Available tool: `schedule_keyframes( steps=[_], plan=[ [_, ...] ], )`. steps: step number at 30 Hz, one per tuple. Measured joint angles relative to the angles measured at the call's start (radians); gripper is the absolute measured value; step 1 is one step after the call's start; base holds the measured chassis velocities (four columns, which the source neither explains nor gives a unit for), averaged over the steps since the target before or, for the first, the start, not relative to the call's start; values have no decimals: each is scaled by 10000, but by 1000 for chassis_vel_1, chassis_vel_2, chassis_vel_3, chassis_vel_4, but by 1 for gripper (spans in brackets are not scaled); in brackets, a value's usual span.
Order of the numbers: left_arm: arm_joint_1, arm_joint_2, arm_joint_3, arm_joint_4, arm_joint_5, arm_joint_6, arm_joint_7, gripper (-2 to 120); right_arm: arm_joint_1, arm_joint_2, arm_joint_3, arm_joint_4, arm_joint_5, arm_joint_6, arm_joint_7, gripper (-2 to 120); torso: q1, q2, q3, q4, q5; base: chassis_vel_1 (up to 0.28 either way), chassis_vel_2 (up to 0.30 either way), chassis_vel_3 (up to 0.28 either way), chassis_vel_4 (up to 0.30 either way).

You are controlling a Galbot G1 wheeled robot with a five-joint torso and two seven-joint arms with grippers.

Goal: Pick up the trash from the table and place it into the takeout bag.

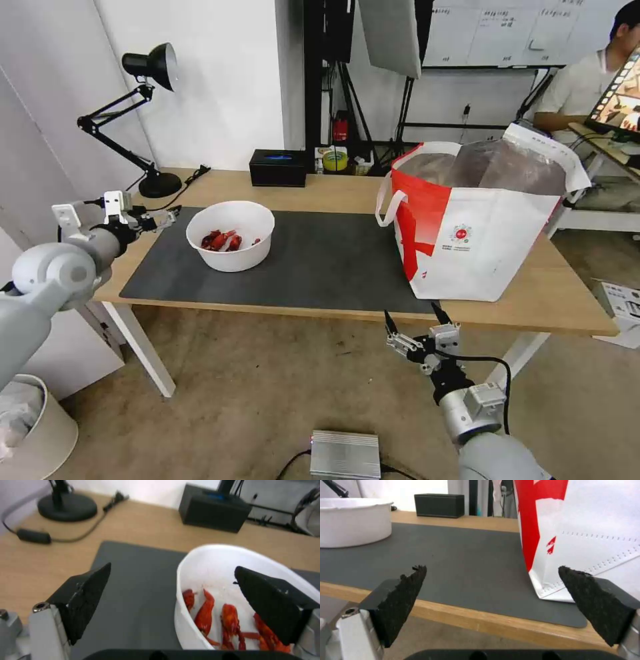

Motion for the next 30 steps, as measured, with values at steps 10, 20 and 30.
schedule_keyframes(
  steps=[10, 20, 30],
  plan=[
    [-1113, -537, 853, 604, -618, 1351, -52, 100, 0, 0, 0, 0, 1, 0, -1, 100, 0, 0, -1, -1, 0, 0, 0, 0, 0],
    [-1861, -839, 1715, 979, -325, 2457, -459, 100, 1, 0, 0, 1, 1, 0, -2, 100, -1, 0, -1, 0, 1, 0, 0, 0, 0],
    [-2455, -1030, 2312, 1392, -321, 2928, -831, 100, 1, -1, 1, 0, 1, 0, -2, 100, -1, 1, -1, -1, 0, 0, 0, 0, 0]
  ],
)
